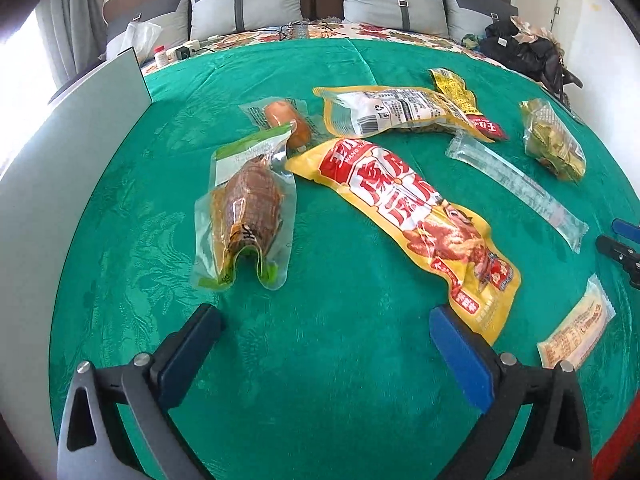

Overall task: Organize snacks
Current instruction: 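Move both grippers back over the remaining snacks on the green cloth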

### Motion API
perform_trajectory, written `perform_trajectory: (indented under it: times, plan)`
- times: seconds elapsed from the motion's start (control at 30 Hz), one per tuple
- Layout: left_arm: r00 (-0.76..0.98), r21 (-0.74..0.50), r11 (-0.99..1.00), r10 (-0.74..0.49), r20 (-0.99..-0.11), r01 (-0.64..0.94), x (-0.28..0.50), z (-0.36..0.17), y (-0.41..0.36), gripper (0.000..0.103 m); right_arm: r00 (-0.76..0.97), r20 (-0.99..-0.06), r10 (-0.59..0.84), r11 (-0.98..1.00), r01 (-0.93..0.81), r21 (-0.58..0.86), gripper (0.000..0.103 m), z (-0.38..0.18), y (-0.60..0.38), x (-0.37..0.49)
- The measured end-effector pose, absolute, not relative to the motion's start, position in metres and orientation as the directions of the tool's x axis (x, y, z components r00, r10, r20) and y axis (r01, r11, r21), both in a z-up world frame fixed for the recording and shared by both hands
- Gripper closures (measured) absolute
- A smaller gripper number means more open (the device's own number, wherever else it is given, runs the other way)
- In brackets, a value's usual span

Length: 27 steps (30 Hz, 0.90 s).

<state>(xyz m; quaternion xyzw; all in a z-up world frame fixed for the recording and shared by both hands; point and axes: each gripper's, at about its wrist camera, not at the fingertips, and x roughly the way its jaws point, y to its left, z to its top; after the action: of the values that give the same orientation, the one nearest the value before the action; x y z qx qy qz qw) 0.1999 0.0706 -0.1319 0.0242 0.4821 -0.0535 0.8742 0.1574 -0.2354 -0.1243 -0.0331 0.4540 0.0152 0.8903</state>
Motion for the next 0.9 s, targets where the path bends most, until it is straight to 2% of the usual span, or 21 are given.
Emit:
perform_trajectory:
  times: [0.27, 0.9]
  plan:
    - [0.574, -0.008, 0.999, -0.025, -0.819, 0.033, 0.232, -0.135, 0.069, 0.000, 0.603, -0.798, -0.007, 1.000, -0.012, -0.018, 0.008, -0.128, -0.245, 0.174]
    - [0.575, -0.009, 0.999, -0.028, -0.818, 0.036, 0.232, -0.135, 0.067, 0.000, 0.601, -0.799, -0.005, 1.000, -0.011, -0.015, 0.005, -0.129, -0.246, 0.174]
